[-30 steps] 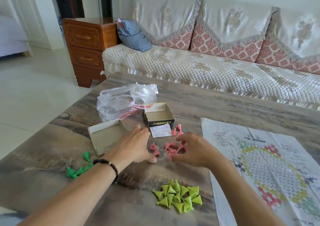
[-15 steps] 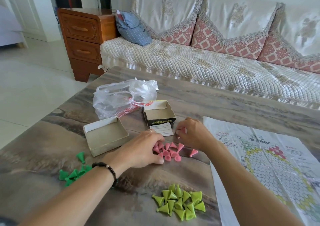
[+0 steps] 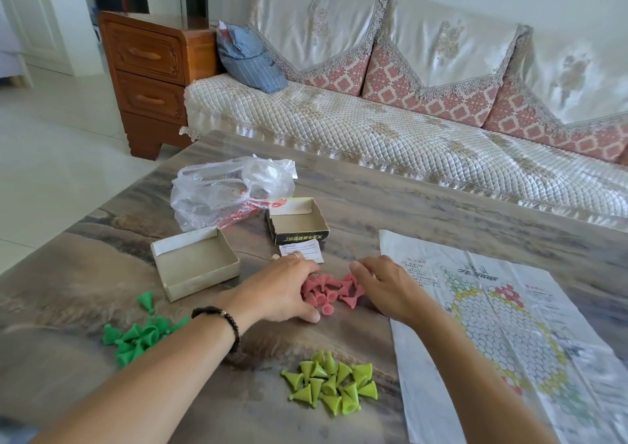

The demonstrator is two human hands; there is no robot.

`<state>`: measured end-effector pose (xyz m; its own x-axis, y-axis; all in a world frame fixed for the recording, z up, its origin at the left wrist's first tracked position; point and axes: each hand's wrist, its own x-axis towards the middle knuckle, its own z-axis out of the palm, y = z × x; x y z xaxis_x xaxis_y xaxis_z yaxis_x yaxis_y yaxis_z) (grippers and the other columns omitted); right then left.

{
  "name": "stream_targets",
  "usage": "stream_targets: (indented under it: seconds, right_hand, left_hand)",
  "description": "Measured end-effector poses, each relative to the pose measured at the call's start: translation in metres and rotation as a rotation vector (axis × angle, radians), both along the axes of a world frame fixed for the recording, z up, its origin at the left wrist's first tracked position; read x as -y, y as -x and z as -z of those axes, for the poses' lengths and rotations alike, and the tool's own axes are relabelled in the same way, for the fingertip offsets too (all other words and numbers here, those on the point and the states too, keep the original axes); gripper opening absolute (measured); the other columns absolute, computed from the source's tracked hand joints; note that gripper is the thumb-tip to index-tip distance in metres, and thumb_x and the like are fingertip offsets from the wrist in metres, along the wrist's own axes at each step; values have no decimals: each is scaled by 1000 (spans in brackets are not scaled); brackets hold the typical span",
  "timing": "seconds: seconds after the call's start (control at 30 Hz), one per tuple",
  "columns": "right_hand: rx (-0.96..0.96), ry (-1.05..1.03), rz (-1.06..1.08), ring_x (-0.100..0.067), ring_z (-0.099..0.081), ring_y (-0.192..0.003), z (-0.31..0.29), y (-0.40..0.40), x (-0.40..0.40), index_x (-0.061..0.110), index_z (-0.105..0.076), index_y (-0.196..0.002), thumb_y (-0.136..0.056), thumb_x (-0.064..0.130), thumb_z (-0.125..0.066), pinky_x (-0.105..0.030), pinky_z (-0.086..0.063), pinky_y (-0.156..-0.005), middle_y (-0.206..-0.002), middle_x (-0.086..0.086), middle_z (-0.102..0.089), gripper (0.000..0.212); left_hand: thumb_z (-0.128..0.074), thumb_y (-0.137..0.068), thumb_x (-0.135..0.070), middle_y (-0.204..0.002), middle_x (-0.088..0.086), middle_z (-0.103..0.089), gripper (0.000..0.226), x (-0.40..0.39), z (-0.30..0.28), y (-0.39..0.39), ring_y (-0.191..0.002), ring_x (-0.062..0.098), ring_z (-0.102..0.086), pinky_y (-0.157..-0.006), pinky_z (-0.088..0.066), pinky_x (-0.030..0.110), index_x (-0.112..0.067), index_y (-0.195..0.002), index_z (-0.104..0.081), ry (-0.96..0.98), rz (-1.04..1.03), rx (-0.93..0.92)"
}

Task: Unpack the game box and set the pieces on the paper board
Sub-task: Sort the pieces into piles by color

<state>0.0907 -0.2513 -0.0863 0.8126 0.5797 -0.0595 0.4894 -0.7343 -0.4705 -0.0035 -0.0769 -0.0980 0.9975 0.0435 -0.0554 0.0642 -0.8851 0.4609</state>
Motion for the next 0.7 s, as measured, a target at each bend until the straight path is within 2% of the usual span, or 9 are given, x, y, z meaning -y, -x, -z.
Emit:
stream_targets:
  seconds: [0.13, 0.23, 0.33, 0.47, 0.57, 0.7]
  right_hand:
    - [-26, -38, -6, -15, -44, -85, -2, 11, -11, 5, -50, -73, -101, 31, -38, -30, -33, -72, -77, 1, -49, 40]
    - [1, -40, -26, -16, -45, -87, 2, 13, -15, 0, -59, -84, -100, 26, -40, -29, -31, -70, -76, 3, -48, 36]
    - [-4, -58, -16, -19, -49, -94, 4, 14, -14, 3, -63, -97, -100, 25, -40, -27, -30, -72, -82, 4, -51, 32]
    - [32, -49, 29, -20, -54, -109, 6, 19, -7, 18, -55, -128, -98, 36, -46, -27, -37, -86, -122, -2, -51, 37]
    - [80, -33, 32, -21, -57, -105, 3, 28, -4, 20, -53, -131, -96, 40, -47, -33, -43, -91, -127, -2, -50, 41]
    - [164, -37, 7, -22, -60, -101, -7, 47, -7, 21, -54, -131, -94, 40, -49, -36, -46, -88, -125, -1, -51, 41]
  left_hand:
    - [-80, -71, -42, -114, 2, -54, 61, 5, 1, -1, -109, 21, -51, -84, -40, 29, -18, -122, -57, 7, -6, 31]
    - [-78, -74, -42, -116, 3, -53, 61, 6, 4, 0, -107, 20, -50, -78, -36, 27, -16, -125, -55, 14, -22, 47]
    - [-78, -75, -41, -116, 2, -52, 62, 6, 6, 2, -108, 20, -50, -75, -34, 26, -16, -126, -55, 13, -26, 78]
    - [-78, -73, -43, -132, 0, -47, 77, 2, 7, 9, -120, 17, -46, -92, -40, 28, -20, -139, -45, 34, -11, 102]
    - [-74, -74, -50, -142, -3, -42, 81, -4, 0, 22, -127, 16, -43, -100, -40, 35, -26, -143, -39, 10, 1, 133]
    - [-64, -82, -57, -137, -8, -46, 70, -18, -11, 51, -118, 14, -50, -95, -43, 33, -27, -140, -42, -32, -35, 220]
